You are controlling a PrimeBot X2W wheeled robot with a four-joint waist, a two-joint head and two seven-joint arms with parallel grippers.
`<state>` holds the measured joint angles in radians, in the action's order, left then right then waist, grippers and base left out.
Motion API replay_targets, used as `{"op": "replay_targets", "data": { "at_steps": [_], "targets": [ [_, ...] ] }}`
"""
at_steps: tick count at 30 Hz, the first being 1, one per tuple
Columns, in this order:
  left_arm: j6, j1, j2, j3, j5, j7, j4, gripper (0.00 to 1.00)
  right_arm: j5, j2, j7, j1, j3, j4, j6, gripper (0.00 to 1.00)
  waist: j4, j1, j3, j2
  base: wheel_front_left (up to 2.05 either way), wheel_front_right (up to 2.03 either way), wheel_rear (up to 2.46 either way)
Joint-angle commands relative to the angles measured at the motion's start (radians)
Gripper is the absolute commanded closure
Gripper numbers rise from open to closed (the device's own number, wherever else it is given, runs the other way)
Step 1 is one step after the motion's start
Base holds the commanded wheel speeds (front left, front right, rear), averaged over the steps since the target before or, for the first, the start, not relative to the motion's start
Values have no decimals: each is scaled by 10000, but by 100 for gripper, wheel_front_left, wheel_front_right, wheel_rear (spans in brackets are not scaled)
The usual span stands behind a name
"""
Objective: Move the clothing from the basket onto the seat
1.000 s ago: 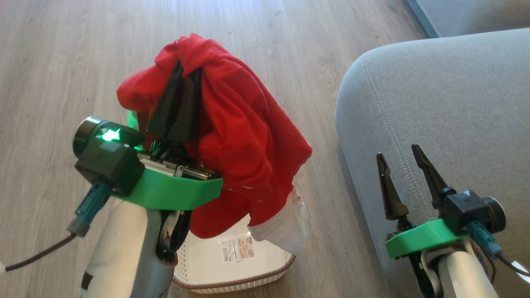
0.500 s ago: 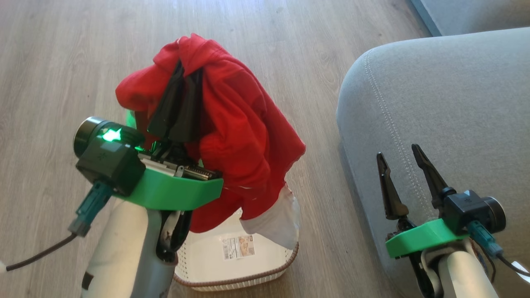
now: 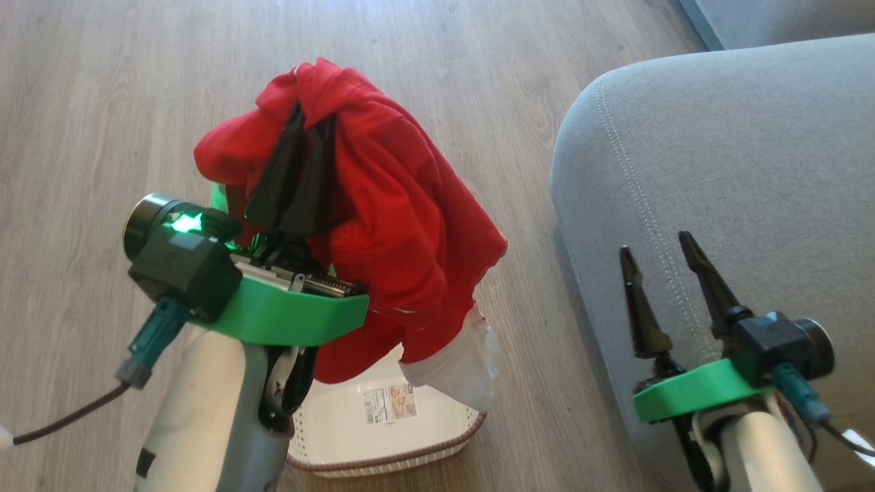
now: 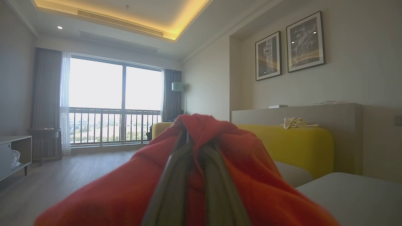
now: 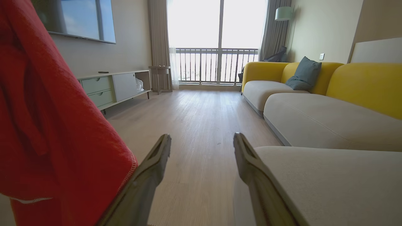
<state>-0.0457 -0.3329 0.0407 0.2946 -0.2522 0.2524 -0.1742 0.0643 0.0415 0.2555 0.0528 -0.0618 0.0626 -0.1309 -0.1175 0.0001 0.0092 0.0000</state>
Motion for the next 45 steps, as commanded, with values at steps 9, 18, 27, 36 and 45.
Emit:
{"op": "replay_targets", "data": {
  "at_steps": [9,18,27,36,45],
  "targets": [
    [78,-625,95,-275,113,93,-253,100,654,1167,63,1074,-2973,-804,2,0,-38,-1,28,0,0,0,0],
    [92,-686,95,-76,103,93,-232,100,2054,2440,63,2302,-5250,-662,2,0,93,-1,101,0,0,0,0],
    [80,-897,95,601,37,93,-296,100,2482,2700,63,3287,-6259,-113,2,0,540,-1,193,0,0,0,0],
    [62,-931,95,1075,12,93,-292,100,2041,2386,63,3681,-6649,744,2,0,801,-1,216,0,0,0,0],
    [59,-889,95,1117,-21,93,-276,100,1125,1688,63,3512,-5510,1237,2,0,852,-1,200,0,0,0,0]
  ]
}}
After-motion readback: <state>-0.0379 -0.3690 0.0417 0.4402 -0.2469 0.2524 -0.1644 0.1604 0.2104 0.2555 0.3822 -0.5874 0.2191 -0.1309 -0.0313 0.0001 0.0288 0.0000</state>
